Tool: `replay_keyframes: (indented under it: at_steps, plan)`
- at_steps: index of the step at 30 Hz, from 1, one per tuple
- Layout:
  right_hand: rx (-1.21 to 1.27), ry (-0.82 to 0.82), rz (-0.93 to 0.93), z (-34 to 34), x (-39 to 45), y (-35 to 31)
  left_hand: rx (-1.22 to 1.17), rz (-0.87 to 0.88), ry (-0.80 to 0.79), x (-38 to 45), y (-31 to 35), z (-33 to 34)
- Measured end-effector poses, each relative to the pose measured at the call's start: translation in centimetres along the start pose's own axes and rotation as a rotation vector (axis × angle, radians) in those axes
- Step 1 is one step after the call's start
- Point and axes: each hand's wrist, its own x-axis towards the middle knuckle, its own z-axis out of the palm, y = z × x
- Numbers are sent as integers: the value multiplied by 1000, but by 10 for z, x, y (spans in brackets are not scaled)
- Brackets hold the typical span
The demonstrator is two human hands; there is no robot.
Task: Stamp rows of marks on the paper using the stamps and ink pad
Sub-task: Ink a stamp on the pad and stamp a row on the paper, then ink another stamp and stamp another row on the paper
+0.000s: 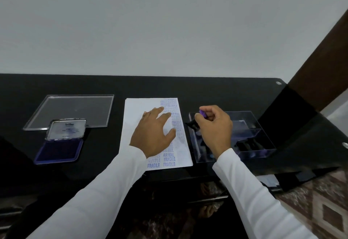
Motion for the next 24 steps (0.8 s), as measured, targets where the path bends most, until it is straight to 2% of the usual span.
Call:
replay_keyframes:
  at_steps: [13,24]
  plan:
    - [-92,155,64,-88,36,45,-82,212,-59,33,88,40]
    - [-465,69,58,-114,67,84,-77,320,-93,65,136,74]
